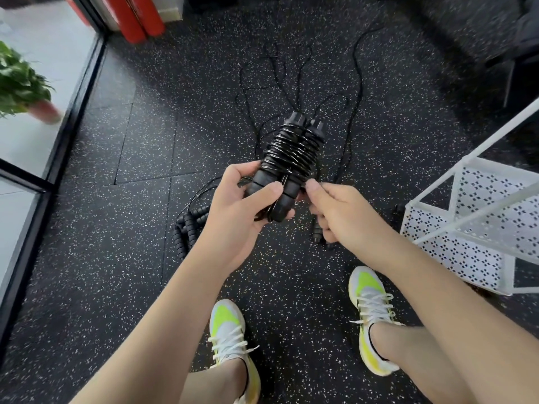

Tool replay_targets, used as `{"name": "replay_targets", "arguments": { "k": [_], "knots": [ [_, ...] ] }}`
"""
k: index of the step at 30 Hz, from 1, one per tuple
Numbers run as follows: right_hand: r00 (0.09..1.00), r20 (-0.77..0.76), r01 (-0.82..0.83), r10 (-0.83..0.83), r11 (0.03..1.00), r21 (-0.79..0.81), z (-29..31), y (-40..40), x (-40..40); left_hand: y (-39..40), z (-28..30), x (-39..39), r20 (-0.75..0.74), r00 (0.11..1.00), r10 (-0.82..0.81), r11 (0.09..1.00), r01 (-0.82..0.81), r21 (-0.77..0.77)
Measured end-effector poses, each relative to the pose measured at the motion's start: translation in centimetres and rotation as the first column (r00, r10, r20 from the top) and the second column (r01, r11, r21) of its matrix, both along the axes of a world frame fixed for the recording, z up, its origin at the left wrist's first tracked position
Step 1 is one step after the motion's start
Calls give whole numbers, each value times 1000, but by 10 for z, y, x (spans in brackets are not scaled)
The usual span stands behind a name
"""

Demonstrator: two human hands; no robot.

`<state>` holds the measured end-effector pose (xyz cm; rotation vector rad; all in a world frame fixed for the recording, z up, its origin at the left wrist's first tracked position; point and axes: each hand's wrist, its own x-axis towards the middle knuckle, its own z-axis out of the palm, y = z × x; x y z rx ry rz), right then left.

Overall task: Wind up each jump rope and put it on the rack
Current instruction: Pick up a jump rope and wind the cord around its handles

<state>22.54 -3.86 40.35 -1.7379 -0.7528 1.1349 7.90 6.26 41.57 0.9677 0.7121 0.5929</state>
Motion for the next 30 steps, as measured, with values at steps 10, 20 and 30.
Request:
{"name": "replay_targets", "arguments": {
  "k": [10,20,30],
  "knots": [
    [799,601,-29,17,1000,9,9,-9,14,-2,3,-1,169,980,-103,991,116,-69],
    [743,664,-99,-86,967,236,11,-10,-11,2,-9,0,-402,911,90,881,115,459],
    [740,671,-267,45,935,233,12,-14,-8,-1,-2,0,-459,866,199,813,115,570]
  ]
}}
